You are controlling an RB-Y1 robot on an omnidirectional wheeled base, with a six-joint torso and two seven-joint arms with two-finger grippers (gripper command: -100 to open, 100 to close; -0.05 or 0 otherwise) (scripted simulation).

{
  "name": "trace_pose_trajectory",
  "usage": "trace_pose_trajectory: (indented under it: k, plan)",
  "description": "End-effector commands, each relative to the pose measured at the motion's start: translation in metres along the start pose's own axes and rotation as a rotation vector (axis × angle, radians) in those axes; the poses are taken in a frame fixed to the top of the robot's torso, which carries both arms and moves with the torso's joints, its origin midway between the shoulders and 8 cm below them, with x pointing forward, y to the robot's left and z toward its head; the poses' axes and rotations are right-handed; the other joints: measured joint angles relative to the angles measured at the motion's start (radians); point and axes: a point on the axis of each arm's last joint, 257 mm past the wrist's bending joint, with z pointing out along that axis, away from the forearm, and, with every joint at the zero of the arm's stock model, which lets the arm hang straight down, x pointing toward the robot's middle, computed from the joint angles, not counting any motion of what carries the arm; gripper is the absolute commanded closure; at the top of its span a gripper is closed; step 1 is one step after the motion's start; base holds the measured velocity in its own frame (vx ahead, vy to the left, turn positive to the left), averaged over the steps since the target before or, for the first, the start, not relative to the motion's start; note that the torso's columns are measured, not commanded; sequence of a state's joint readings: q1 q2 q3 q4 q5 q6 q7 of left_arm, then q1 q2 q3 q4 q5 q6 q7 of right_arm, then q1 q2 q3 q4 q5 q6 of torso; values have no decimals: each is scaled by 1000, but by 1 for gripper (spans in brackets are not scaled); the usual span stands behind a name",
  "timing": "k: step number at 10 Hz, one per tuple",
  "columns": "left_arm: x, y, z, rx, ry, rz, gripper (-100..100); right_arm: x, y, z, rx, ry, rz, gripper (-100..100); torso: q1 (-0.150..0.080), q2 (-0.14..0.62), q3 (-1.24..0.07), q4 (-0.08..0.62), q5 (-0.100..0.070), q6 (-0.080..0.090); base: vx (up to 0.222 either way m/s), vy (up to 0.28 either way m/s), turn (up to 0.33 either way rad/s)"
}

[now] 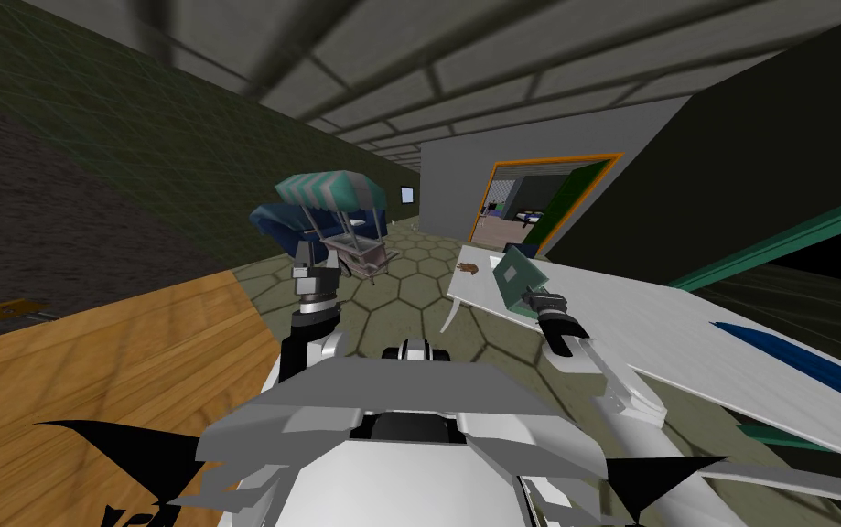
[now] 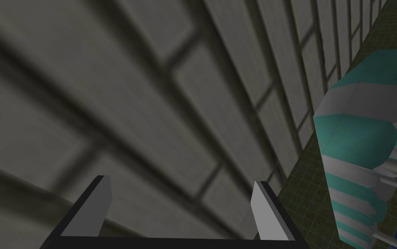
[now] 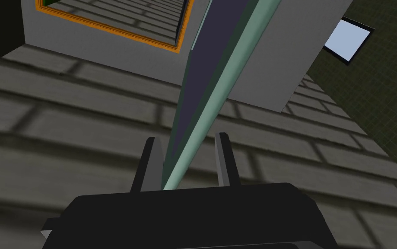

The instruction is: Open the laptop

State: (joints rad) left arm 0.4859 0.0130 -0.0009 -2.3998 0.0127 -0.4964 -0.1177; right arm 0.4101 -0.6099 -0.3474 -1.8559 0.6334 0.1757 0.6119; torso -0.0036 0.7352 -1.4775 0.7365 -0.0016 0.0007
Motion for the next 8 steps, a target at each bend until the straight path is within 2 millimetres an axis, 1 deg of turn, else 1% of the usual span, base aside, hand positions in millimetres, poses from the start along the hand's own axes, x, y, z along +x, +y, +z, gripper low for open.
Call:
trace_pose_trajectory:
  k: [1, 7, 8]
  plan:
    - [0, 0, 0, 0, 0, 0, 0, 11, 6, 8, 11, 6, 119, 100, -4, 1, 1, 0, -1, 1, -74, -101, 25]
    - [0, 0, 0, 0, 0, 0, 0, 30, 27, 24, 19, 9, 366, 100, -7, 0, 1, -4, -7, 3, -68, -83, 14]
    - [0, 0, 0, 0, 0, 0, 0, 16, 24, 25, 13, -15, 338, 100, -7, -1, 1, -5, -8, 3, -27, -38, 18]
